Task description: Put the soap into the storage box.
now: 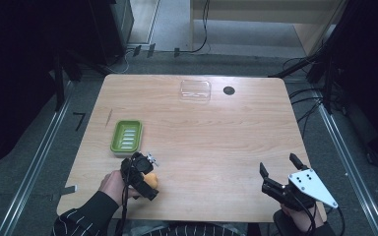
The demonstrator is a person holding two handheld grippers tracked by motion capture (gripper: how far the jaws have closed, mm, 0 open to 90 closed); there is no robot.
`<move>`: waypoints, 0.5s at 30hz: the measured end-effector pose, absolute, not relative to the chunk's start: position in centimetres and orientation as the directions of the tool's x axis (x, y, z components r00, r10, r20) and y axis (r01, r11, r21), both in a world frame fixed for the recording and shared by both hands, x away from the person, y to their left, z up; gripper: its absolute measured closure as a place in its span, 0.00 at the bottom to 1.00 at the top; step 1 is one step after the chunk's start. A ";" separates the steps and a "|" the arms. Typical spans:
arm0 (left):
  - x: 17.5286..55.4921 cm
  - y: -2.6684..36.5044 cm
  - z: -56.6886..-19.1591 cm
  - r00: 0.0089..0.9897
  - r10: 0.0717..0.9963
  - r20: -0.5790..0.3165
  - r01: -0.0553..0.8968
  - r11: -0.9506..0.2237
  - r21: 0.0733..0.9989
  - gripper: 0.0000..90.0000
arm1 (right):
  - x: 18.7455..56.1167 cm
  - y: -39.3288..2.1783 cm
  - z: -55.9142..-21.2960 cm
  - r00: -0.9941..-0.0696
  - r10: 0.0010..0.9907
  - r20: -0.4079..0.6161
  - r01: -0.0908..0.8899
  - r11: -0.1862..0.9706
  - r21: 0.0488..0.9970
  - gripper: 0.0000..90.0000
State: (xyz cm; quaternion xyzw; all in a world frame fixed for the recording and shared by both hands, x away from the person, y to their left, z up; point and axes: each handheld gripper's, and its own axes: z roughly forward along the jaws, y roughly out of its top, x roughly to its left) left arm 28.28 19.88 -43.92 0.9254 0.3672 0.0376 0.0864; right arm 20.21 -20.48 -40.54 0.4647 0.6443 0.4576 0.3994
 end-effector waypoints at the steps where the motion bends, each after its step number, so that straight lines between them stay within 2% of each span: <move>1: 28.3 19.8 -43.9 0.729 0.684 0.006 0.672 -0.718 0.181 0.03 | 20.2 -20.5 -40.5 -0.249 0.964 -0.087 0.233 0.147 0.961 0.15; 9: 28.7 19.4 -44.2 0.732 0.681 0.019 0.669 -0.724 0.171 0.14 | 20.2 -20.5 -40.5 -0.248 0.965 -0.088 0.231 0.147 0.962 0.15; 15: 29.1 19.4 -44.4 0.725 0.688 0.027 0.679 -0.720 0.144 0.16 | 20.2 -20.5 -40.5 -0.248 0.965 -0.089 0.231 0.149 0.961 0.15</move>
